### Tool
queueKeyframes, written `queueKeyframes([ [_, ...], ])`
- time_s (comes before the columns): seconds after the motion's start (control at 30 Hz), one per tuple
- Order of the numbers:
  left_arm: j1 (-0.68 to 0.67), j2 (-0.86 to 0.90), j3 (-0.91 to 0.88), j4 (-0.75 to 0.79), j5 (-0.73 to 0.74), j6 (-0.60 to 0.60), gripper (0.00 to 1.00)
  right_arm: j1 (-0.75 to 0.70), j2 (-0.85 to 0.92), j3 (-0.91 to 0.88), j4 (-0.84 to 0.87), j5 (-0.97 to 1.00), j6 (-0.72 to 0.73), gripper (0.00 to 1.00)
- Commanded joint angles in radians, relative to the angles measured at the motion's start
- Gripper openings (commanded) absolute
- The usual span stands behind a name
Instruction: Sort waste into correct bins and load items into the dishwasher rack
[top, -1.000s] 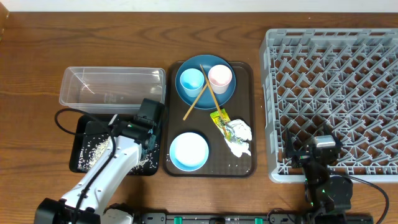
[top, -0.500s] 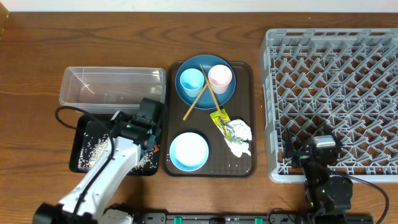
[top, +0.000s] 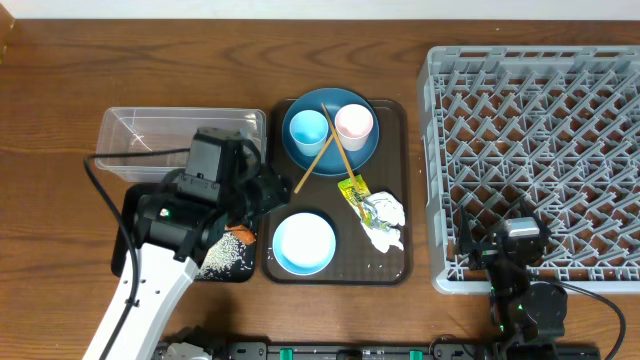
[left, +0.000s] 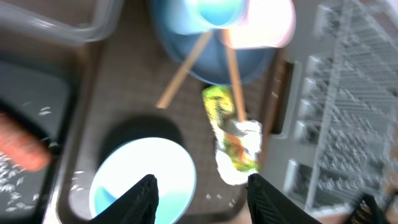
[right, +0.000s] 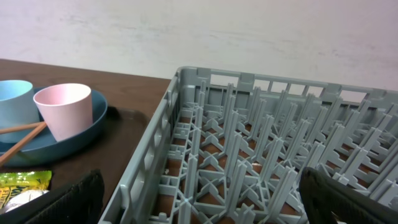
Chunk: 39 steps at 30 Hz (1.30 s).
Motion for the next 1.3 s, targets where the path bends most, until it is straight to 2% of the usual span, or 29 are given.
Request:
queueKeyframes([
  [0.0,-0.021,0.038,0.032,0.005,0.068,0.154,0.48,0.006,-0.004,-0.001,-0.004,0.000,-0.013,0.99],
  [0.2,-0.076,0.135,0.031,0.006,-0.076,0.171,0.49,0.006,-0.004,-0.001,-0.004,0.000,-0.013,0.99],
  [0.43,-0.111,0.277,0.031,0.040,-0.168,0.184,0.49,0.006,-0.004,-0.001,-0.004,0.000,-0.013,0.99],
  [0.5,-0.112,0.321,0.031,0.065,-0.172,0.217,0.49,0.006,-0.004,-0.001,-0.004,0.000,-0.013,0.99],
  [0.7,-0.112,0.433,0.031,0.133,-0.191,0.220,0.49,0.006,-0.004,-0.001,-0.004,0.000,-0.013,0.99],
  [0.97,-0.112,0.496,0.031,0.155,-0.190,0.220,0.48,0.006,-0.004,-0.001,-0.004,0.000,-0.013,0.99],
  [1.07,-0.112,0.497,0.031,0.155,-0.186,0.220,0.38,0.006,-0.004,-0.001,-0.004,0.000,-0.013,0.99],
  [1.27,-0.112,0.497,0.031,0.154,-0.183,0.219,0.33,0.006,-0.004,-0.001,-0.004,0.000,-0.013,0.99],
])
